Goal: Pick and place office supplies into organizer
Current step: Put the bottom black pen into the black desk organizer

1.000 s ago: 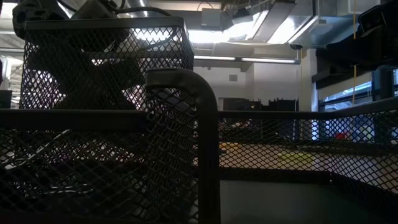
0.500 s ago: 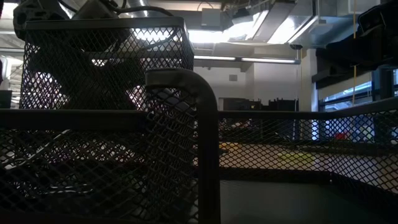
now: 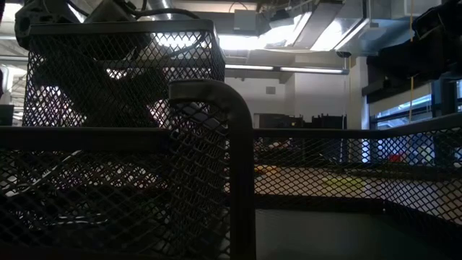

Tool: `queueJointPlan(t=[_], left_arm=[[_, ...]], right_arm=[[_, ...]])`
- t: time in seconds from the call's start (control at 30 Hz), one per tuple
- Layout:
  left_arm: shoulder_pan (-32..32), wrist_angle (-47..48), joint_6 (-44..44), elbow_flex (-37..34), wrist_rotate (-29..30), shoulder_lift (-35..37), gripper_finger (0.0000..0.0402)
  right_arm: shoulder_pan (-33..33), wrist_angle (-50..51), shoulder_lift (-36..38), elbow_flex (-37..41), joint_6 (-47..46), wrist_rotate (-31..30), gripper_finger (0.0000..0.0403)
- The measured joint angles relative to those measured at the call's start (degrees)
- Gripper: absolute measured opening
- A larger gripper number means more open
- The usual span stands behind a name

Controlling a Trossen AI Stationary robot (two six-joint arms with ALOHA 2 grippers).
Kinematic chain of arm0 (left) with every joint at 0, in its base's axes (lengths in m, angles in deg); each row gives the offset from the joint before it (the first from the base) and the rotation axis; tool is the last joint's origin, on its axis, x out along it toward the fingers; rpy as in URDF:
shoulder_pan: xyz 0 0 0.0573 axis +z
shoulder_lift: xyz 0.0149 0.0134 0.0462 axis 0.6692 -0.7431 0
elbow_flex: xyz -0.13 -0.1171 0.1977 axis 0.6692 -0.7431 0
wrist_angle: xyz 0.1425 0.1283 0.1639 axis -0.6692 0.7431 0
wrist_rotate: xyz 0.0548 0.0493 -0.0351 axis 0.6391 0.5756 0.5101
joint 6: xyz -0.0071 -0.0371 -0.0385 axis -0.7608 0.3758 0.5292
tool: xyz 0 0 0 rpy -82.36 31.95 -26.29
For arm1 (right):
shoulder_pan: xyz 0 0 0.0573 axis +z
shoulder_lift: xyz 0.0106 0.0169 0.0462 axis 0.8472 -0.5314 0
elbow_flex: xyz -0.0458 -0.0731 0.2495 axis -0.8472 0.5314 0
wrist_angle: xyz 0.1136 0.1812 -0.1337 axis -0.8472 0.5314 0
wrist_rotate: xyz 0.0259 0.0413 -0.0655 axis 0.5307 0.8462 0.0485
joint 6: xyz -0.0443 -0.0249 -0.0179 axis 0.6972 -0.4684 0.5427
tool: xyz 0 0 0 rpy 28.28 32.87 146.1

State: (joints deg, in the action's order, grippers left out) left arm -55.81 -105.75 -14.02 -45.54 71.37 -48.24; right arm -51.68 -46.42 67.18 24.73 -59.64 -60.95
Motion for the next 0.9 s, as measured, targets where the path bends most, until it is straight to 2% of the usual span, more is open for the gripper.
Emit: queueJointPlan(t=[0.23,0.37,0.57,0.9], left_arm=[[0.00,-2.15,-1.47,-0.11,1.15,-0.09,0.0018],[0.03,-2.56,-1.53,-0.13,1.19,-0.12,0.0018],[0.04,-2.55,-1.55,-0.13,1.68,-0.13,0.0018],[0.07,-2.61,-2.58,-0.11,2.88,-0.13,0.0018]], right_arm=[[0.02,0.11,-2.18,0.00,-0.23,-3.19,0.0137],[-0.02,0.56,-5.09,0.00,-6.60,-5.99,0.0137],[-0.04,0.51,-13.49,0.00,-13.39,-9.94,0.0137],[-0.04,-17.32,-28.03,0.00,-10.64,-10.12,0.0137]])
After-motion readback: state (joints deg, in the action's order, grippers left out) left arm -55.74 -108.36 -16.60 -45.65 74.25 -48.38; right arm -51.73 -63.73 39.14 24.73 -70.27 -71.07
